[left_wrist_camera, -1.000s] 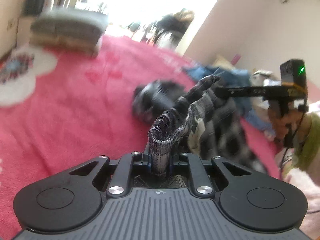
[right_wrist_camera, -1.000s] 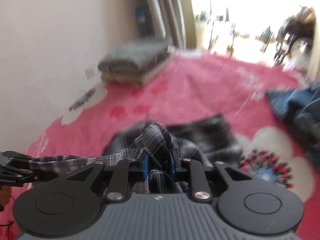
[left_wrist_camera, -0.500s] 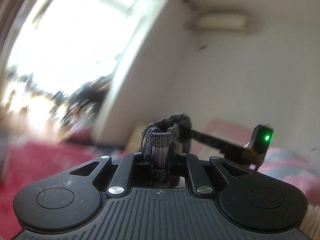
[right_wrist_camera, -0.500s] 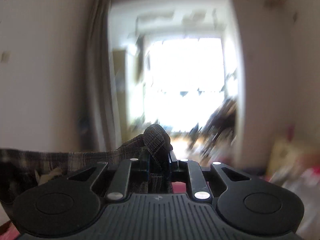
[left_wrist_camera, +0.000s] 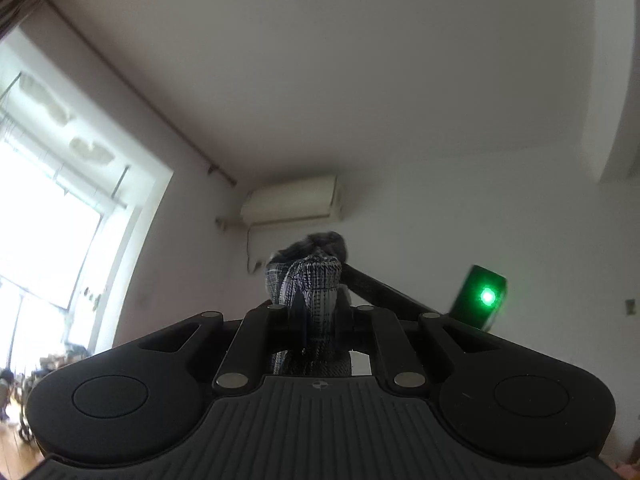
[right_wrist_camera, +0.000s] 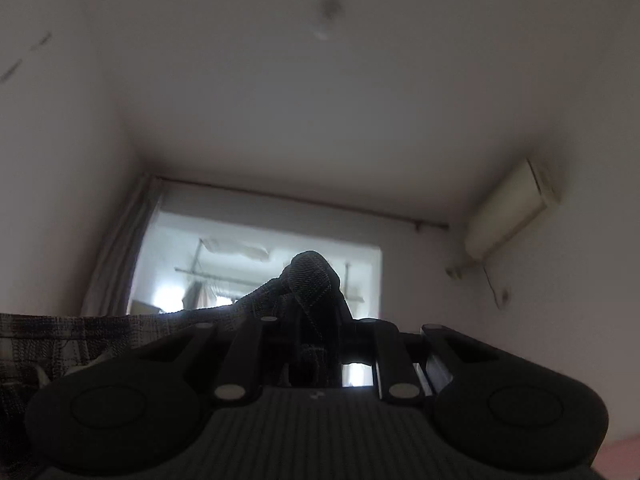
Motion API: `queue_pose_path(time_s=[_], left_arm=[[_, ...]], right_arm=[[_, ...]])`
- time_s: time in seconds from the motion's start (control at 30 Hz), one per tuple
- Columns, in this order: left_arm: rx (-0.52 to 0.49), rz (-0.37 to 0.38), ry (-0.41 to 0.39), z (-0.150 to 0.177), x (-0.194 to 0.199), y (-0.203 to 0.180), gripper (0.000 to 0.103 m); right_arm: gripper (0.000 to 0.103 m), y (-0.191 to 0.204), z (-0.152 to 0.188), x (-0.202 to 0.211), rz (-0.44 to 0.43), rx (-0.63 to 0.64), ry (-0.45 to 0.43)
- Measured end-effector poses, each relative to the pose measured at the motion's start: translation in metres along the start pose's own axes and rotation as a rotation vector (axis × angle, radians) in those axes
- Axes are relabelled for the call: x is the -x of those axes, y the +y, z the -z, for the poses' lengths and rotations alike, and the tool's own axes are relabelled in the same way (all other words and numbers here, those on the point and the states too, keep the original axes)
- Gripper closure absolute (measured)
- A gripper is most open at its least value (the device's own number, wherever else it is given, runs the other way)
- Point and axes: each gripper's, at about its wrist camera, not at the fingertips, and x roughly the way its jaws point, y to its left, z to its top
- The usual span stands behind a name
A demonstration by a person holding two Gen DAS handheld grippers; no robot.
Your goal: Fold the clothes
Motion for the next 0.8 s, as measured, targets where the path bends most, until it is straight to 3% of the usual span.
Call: queue_pose_path(time_s=[0.07,0.17,0.3,0.4,0.53,0.63,0.7,0.8], left_arm=[[-0.002,-0.016,0.006,0.004,0.015,0.004,0.094],[0.028,-0.069,0.071,0.023,0.043,0.014,0.094],[0.009,-0.177,0.201,0.079,0.112,0.044,0.094],[0.022,-0.281,0.299,0.133,0.186,0.070,0.094],[0.215,-0.472,0.383,0.209,0.311,0.115,0.094],[0.287,-0.674,0.406,0.254,0.405,0.136,0.094],[0.282,-0.819,0.427,0.277,0.459,0.137,0.094],[0.311,-0.979,0.429,0.286,0.509,0.135,0.094]], right_arm=[[0.085,0.021,0.012,-0.004,-0.037,0.020,0.007],[0.085,0.050,0.057,-0.010,-0.098,0.047,0.062],[0.085,0.100,0.157,0.002,-0.224,0.026,0.179],[0.085,0.148,0.249,0.033,-0.338,-0.047,0.277],[0.085,0.234,0.368,0.081,-0.499,-0.119,0.434],[0.085,0.308,0.443,0.100,-0.645,-0.181,0.582],[0.085,0.370,0.475,0.112,-0.774,-0.136,0.637],[0.085,0.463,0.511,0.127,-0.967,-0.058,0.690]])
